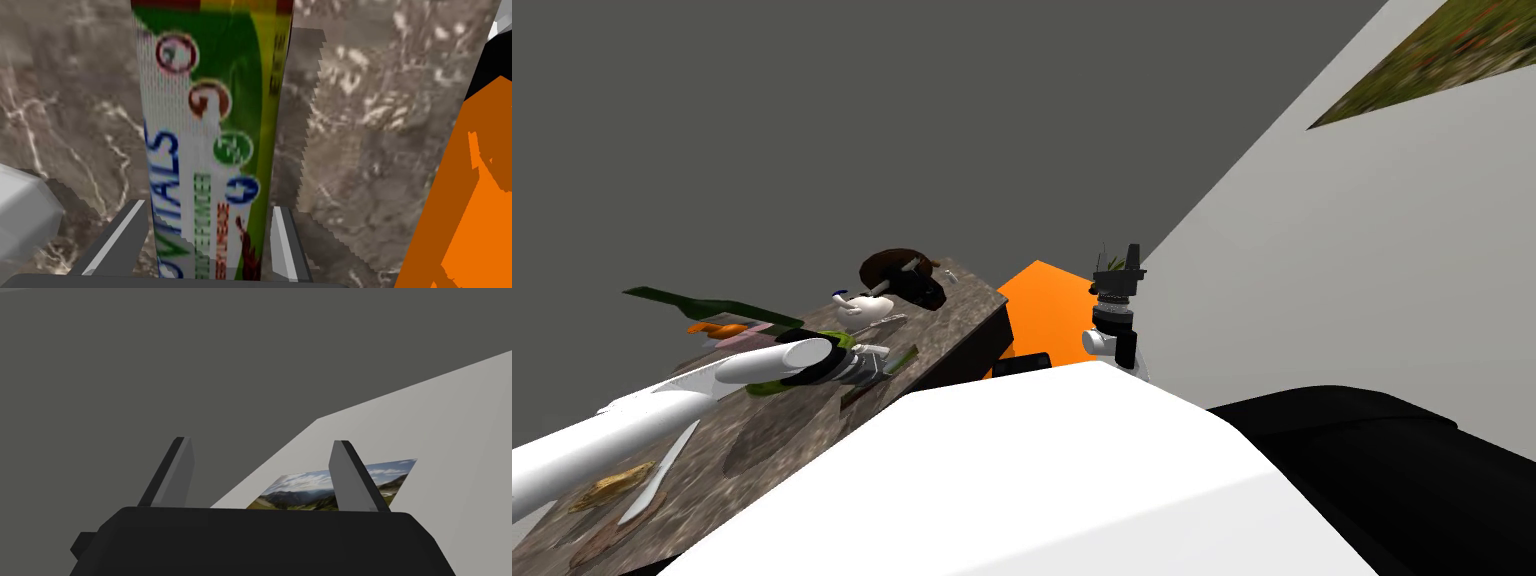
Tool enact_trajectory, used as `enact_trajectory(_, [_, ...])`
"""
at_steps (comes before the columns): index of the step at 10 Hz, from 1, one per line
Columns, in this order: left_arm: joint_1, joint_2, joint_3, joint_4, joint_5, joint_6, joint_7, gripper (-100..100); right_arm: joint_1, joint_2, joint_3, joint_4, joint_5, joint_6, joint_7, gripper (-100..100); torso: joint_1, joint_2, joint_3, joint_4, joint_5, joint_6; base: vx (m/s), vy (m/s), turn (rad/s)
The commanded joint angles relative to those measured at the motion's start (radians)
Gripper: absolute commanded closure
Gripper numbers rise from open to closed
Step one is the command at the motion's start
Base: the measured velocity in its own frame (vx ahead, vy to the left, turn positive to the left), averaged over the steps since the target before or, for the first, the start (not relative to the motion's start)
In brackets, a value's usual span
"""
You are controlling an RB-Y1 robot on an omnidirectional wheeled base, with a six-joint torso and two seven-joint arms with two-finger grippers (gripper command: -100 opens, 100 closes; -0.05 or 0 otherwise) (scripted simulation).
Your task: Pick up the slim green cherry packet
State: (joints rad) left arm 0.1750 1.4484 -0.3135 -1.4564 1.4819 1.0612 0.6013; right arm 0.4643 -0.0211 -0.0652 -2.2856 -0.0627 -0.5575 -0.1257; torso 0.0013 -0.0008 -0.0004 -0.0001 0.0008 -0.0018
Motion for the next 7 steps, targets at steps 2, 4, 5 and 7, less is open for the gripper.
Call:
enact_trajectory(2, [0.000, 0.000, 0.000, 0.000, 0.000, 0.000, 0.000, 0, 0.000, 0.000, 0.000, 0.000, 0.000, 0.000, 0.000, 0, 0.000, 0.000, 0.000, 0.000, 0.000, 0.000, 0.000, 0.000, 0.000])
enact_trajectory(4, [-0.007, -0.052, 0.066, 0.007, -0.058, 0.059, -0.032, 100, 0.000, 0.000, 0.000, 0.000, 0.000, 0.000, 0.000, 0, -0.001, -0.001, -0.001, 0.000, 0.001, 0.001, 0.017, -0.015, 0.026])
enact_trajectory(5, [-0.007, -0.095, 0.101, 0.012, -0.098, 0.094, -0.066, 100, 0.000, 0.000, 0.000, 0.000, 0.000, 0.000, 0.000, 0, -0.001, -0.002, -0.001, 0.000, 0.001, 0.002, 0.018, -0.020, 0.015])
enact_trajectory(7, [-0.007, -0.102, 0.142, 0.012, -0.114, 0.118, -0.066, 100, 0.000, 0.000, 0.000, 0.000, 0.000, 0.000, 0.000, 0, -0.002, -0.003, -0.002, -0.001, 0.001, 0.004, 0.010, -0.014, -0.001])
